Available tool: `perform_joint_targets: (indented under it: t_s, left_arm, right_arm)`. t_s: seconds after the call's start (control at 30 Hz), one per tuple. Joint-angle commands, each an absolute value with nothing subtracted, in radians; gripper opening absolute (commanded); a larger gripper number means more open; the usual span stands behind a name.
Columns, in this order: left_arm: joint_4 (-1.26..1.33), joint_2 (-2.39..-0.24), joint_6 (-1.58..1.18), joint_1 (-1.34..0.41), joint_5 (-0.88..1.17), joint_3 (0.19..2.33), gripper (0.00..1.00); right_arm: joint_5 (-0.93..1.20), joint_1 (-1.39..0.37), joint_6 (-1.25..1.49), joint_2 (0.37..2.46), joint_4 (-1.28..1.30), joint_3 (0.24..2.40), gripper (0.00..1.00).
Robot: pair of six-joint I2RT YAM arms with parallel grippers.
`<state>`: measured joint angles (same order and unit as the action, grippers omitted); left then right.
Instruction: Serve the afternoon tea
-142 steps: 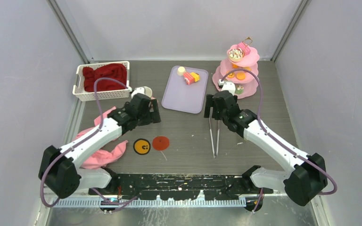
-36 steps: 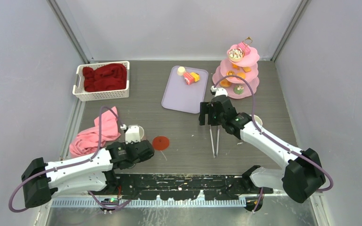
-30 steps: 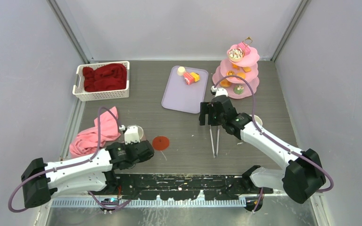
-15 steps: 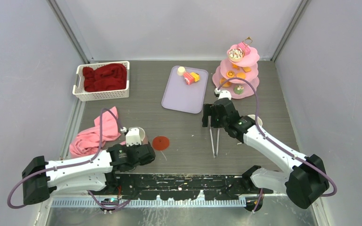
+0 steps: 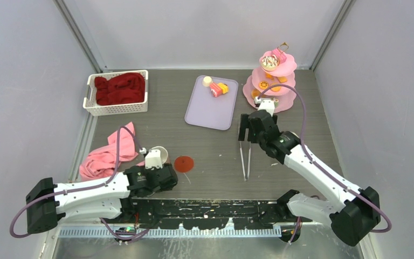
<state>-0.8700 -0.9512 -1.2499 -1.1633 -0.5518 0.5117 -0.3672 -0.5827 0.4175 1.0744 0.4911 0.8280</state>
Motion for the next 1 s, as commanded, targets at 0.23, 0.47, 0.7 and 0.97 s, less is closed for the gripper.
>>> perform_joint_targets:
  t_s: [0.23,0.47,0.7,0.97]
  left_arm:
    - [-1.060,-0.817,-1.248,-1.167,-0.493,0.601,0.87]
    - [-1.225,-0.648,-1.238,-1.167,-0.573,0.747,0.87]
    - [-1.271,-0.683,-1.072,-1.167,-0.680,0.947,0.93]
    - [-0.900,-0.812,-0.691,-1.168,-0.696,1.047,0.97]
  right_arm:
    - [-0.784,-0.582,0.549,0.987,0.766,1.007,1.00]
    - [-0.745,-0.572,0.659,0.958,0.954,1.061,1.00]
    - [-0.645,-0.453,0.748,0.880,1.043,1.049,1.00]
    - [-0.348,-0.250,0.661,0.856,0.971,0.919,1.00]
